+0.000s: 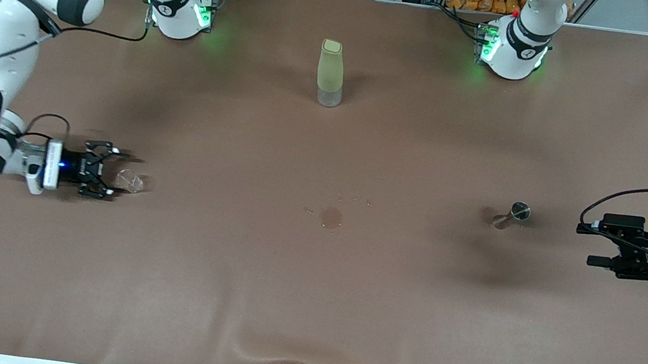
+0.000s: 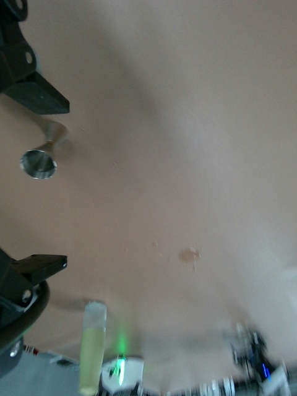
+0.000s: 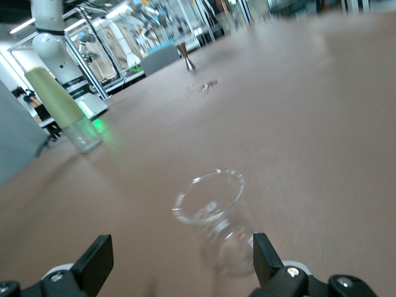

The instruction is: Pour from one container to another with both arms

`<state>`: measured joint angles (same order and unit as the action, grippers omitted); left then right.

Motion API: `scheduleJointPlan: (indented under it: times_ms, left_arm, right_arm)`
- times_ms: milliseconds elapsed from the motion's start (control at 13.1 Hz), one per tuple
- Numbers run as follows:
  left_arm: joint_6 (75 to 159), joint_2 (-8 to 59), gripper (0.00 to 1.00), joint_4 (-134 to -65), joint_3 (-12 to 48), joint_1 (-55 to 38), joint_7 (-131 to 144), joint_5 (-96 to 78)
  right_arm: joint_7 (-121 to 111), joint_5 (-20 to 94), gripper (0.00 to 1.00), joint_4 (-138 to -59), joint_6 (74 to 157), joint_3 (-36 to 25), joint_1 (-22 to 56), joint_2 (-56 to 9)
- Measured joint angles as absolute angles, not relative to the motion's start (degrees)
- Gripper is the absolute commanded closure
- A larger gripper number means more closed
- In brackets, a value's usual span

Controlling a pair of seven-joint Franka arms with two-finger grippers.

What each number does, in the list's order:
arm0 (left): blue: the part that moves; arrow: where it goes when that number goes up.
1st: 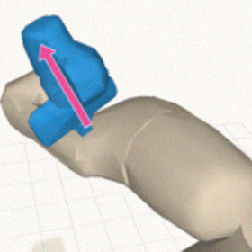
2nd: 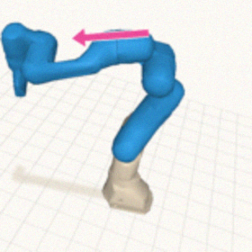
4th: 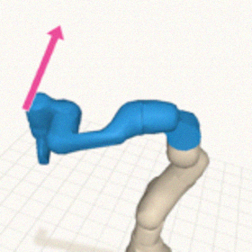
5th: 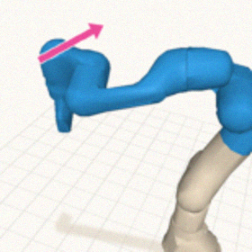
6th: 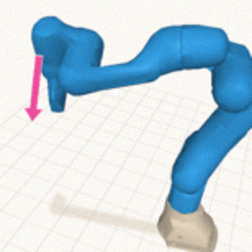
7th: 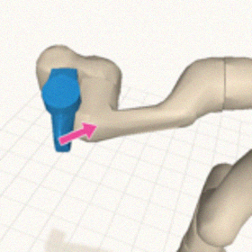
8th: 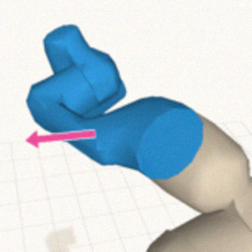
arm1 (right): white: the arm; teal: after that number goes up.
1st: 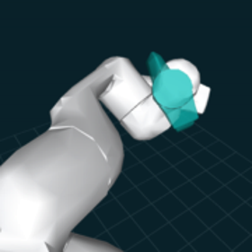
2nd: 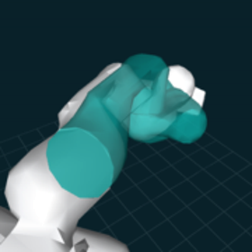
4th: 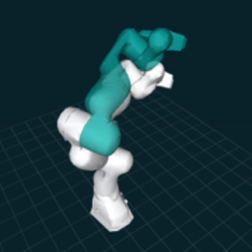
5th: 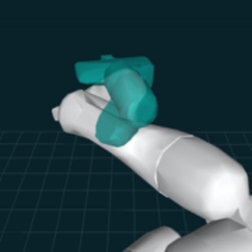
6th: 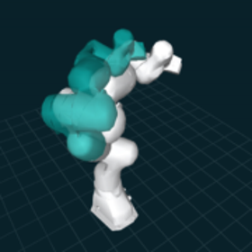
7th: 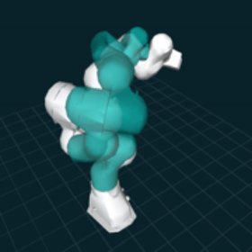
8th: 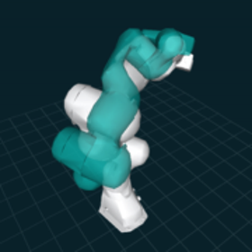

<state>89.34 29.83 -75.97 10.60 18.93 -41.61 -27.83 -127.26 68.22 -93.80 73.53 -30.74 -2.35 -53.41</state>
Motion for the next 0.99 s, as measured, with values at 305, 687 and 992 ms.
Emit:
scheduleJointPlan:
  times_ms: [305, 687, 992]
  left_arm:
    - [92.87, 26.3, 0.0, -75.97, 10.88, 10.88, -24.26, -15.72]
    - [93.81, 23.22, 0.0, -75.18, 10.64, 2.11, -5.94, 0.3]
    - [93.5, 15.06, 0.0, -75.73, 6.66, 1.97, -4.66, 2.96]
  right_arm:
    - [-102.05, 56.16, 0.0, -93.12, 71.89, -33.28, -2.03, -42.57]
    - [-64.92, 40.33, 0.0, -92.16, 71.33, -34.77, 2.43, -22.66]
    - [-38.02, 29.14, 0.0, -90.79, 71.06, -33.21, 8.2, -9.74]
